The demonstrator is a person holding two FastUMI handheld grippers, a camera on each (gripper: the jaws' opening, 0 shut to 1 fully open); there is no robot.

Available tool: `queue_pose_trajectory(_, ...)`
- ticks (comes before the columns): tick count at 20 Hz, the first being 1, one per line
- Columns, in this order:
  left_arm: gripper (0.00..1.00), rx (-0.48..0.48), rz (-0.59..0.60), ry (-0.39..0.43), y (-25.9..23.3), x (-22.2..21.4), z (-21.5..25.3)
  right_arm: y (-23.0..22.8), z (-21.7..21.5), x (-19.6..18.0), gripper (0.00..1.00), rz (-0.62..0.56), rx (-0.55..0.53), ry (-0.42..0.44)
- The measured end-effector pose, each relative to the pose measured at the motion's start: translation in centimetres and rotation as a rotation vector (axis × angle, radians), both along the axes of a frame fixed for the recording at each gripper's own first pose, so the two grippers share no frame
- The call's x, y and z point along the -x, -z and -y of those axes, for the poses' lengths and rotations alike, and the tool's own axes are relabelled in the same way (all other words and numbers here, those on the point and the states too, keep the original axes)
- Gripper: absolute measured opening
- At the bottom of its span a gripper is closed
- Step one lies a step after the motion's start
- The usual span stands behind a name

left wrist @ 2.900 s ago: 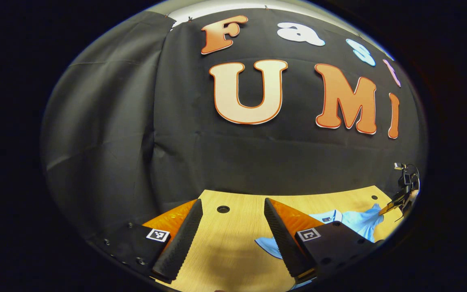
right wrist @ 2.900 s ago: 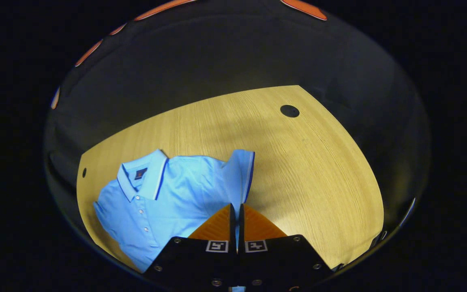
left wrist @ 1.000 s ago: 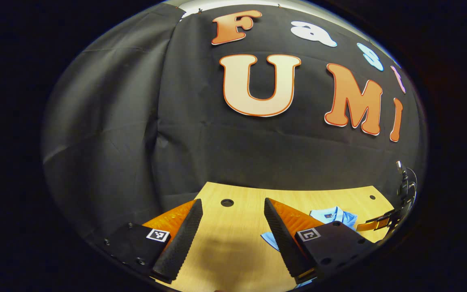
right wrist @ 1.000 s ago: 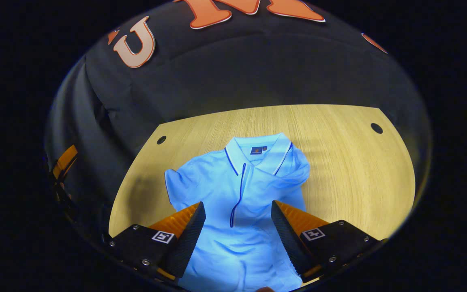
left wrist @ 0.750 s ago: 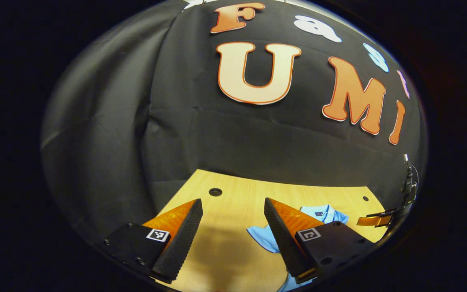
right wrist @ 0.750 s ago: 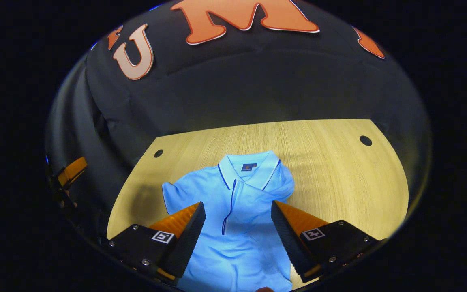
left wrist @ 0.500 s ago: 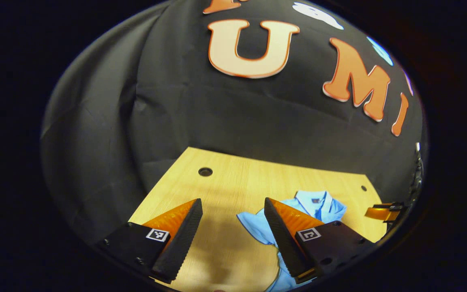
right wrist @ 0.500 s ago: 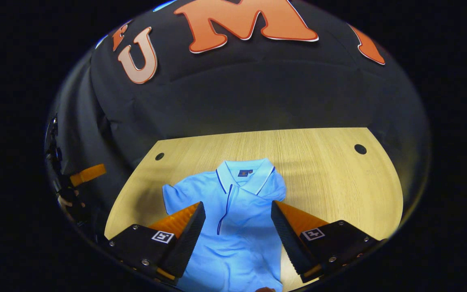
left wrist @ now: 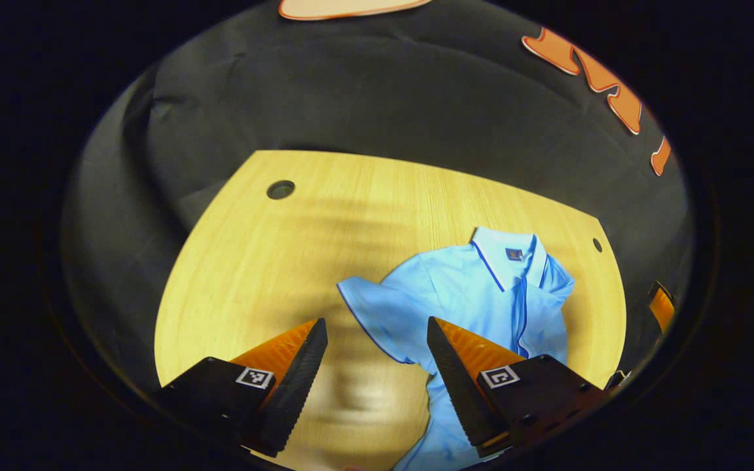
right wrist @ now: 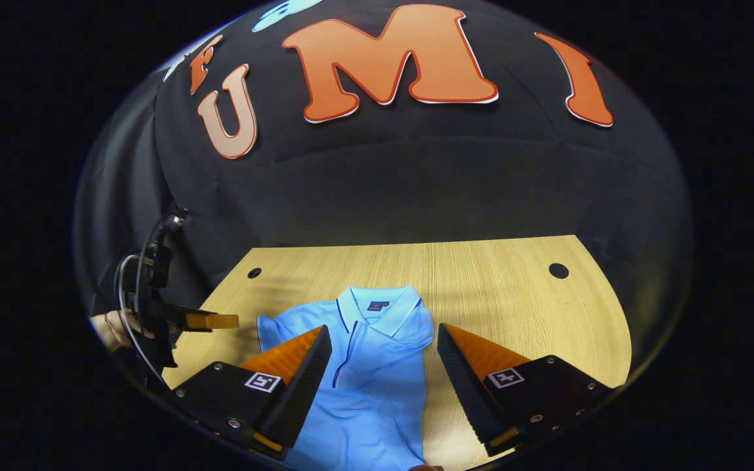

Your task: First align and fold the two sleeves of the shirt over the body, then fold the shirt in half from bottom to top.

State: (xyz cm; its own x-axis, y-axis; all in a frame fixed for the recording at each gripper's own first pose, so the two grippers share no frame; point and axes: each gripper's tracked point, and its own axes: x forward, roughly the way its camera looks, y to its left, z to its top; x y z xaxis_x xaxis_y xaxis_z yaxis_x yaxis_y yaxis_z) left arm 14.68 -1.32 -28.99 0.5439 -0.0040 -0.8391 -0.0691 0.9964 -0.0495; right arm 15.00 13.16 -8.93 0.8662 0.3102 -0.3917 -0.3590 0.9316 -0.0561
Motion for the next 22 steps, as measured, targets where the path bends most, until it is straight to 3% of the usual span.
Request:
queue_pose_trajectory(3,0.99,0.025,-0.112,-0.029,2.9,-0.5,0.9,0.0,1.6,0.0,0.98,-0.007,-0.005,0.018)
queue_pose_trajectory(8,0.99,-0.026,-0.205,-0.086,7.3,-1.3,0.0,0.5,3.8,0.3,0.98,-0.022,-0.034,0.05)
queue_pose_trajectory(14,1.0,-0.054,-0.247,-0.134,9.4,-1.2,-0.9,1.6,5.2,0.1,0.99,-0.051,-0.052,0.075)
queue_pose_trajectory(18,0.97,-0.078,-0.254,-0.101,9.4,-1.5,-0.4,1.9,5.5,0.1,0.99,-0.062,-0.06,0.087)
queue_pose_trajectory(20,0.75,-0.081,-0.246,-0.087,9.6,-2.1,0.4,2.0,5.4,0.2,0.99,-0.068,-0.065,0.087)
queue_pose_trajectory(22,0.48,-0.083,-0.245,-0.02,9.7,-2.4,1.0,2.1,5.3,0.4,0.99,-0.069,-0.064,0.085)
